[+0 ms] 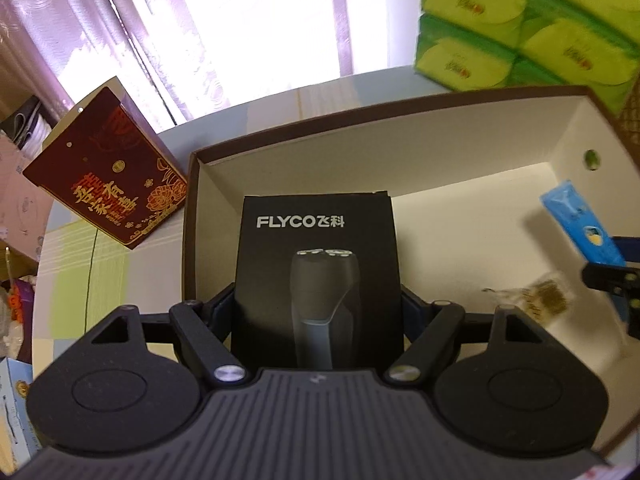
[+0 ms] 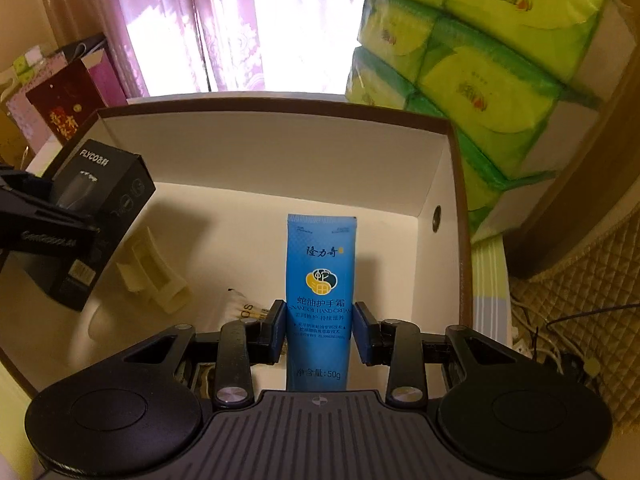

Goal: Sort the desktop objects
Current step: 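Carry the shaver box and blue tube into the box and open both tools, then withdraw both tools from the box toward the remaining table items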

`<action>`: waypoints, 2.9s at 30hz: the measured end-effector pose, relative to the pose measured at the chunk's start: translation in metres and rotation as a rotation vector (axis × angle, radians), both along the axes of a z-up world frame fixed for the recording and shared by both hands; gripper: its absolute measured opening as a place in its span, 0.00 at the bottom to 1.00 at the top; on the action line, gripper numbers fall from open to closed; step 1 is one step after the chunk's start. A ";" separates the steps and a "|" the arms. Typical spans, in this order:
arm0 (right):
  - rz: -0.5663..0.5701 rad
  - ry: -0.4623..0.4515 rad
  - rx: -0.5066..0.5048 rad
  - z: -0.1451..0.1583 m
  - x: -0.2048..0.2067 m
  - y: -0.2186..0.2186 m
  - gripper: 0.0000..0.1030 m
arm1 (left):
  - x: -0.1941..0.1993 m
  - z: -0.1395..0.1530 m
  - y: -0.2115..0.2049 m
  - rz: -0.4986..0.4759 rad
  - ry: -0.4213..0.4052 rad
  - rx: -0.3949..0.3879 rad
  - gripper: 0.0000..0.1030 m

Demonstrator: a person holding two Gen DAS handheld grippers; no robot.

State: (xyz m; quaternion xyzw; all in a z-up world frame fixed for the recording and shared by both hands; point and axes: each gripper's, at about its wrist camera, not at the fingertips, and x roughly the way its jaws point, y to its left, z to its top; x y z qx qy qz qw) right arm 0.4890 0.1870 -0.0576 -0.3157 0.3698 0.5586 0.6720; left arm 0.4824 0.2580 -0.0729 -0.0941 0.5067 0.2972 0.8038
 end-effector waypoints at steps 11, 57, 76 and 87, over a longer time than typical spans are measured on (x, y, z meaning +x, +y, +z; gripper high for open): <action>0.012 -0.020 0.002 -0.005 0.004 0.015 0.31 | 0.015 -0.016 0.012 -0.002 0.035 0.034 0.75; 0.001 -0.013 0.130 0.035 -0.019 -0.043 0.98 | -0.044 0.044 -0.042 -0.092 -0.120 -0.039 0.89; -0.060 0.025 0.237 0.086 -0.051 -0.113 0.98 | -0.117 0.083 -0.097 -0.094 -0.163 -0.002 0.89; -0.067 0.027 0.319 0.103 -0.082 -0.167 0.98 | -0.172 0.106 -0.133 -0.053 -0.222 0.024 0.89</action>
